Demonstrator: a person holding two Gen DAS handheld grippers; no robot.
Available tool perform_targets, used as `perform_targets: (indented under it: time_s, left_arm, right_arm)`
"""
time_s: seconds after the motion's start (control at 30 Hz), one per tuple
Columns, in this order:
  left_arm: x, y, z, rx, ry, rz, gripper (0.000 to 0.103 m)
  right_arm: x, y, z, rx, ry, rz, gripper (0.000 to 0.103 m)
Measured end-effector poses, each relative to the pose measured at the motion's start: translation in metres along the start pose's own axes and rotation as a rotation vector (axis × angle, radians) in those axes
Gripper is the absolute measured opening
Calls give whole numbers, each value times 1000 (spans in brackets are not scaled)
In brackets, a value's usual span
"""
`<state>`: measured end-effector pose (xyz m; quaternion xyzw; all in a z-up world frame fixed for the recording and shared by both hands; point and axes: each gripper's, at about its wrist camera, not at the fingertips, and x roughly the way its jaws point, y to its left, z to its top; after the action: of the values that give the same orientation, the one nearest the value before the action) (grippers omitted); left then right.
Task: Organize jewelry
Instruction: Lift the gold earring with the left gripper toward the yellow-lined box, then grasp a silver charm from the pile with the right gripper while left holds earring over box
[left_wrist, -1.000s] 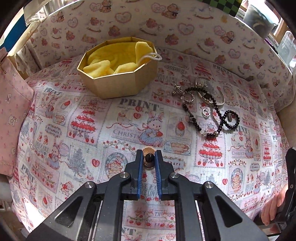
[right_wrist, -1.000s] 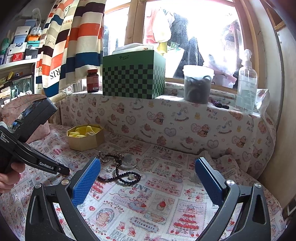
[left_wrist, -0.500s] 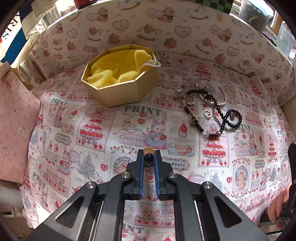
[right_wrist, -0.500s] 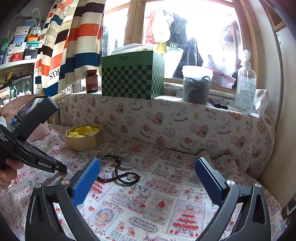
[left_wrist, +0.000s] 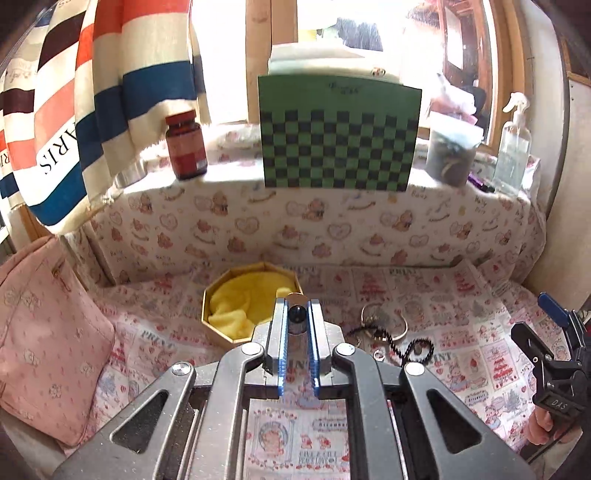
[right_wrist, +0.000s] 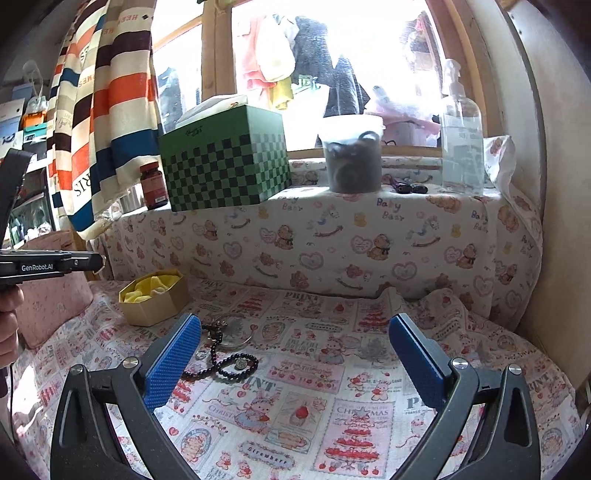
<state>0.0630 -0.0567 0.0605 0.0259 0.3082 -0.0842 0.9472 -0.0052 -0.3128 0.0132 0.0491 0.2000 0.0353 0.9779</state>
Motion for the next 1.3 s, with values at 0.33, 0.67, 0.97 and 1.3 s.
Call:
perform_targets:
  time_s: [0.33, 0.67, 0.97, 1.3]
  left_arm:
    - [33, 38, -7, -104, -60, -64, 9]
    - [42, 76, -13, -201, -70, -32, 9]
    - [38, 92, -15, -258, -137, -40, 9]
    - [45, 105, -15, -309, -128, -37, 9]
  right_arm:
    - [21, -10, 0, 3, 84, 5, 96]
    - [39, 29, 30, 14, 215, 109, 73]
    - [127, 111, 35, 17, 488, 227, 46]
    - [185, 155, 7, -75, 588, 183, 33]
